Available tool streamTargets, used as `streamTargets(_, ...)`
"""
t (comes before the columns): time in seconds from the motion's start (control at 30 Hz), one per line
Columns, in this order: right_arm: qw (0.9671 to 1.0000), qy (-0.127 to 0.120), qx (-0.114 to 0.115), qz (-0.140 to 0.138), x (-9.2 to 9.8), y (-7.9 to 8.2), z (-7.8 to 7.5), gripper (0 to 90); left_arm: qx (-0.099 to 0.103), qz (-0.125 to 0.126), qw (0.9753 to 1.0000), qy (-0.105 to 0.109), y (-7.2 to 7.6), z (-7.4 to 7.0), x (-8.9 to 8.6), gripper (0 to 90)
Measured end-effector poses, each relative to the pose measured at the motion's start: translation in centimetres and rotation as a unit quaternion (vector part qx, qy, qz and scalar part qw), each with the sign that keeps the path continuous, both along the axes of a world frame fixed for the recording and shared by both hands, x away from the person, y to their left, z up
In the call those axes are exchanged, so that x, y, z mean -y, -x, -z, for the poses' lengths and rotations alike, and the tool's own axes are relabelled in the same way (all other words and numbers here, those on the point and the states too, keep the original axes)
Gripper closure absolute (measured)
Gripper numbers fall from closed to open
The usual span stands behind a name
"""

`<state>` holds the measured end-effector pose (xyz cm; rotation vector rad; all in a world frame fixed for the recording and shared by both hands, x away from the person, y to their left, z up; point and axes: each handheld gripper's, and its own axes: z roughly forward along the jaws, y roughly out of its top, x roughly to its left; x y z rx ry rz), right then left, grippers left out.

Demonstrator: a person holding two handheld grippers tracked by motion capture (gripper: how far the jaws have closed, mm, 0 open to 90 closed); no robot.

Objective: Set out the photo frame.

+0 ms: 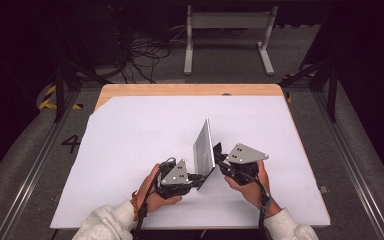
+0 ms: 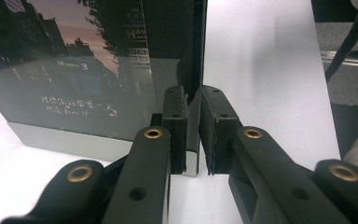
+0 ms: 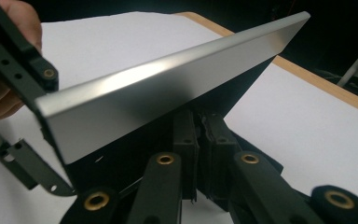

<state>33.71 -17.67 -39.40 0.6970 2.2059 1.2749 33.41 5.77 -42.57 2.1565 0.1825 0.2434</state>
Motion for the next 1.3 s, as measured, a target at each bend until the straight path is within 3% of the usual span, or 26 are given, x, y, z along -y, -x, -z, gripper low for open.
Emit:
streamTargets(0.43,0.9992,0.018,-0.020,-0.030,1.3,3.4,0.2,78.6,0.002,0.008,1.0000,0.001,0.1,0.2,0.9,80.3)
streamTargets(0.83,0.9983,0.015,-0.034,-0.045,1.5,4.6,0.4,71.2,0.002,0.013,0.9999,-0.001,0.0,0.5,1.2,79.7)
streamTargets(1.3,0.9990,0.006,-0.042,-0.014,0.4,4.3,1.4,68.2,0.001,0.022,0.9997,-0.010,-0.4,0.8,1.2,78.3)
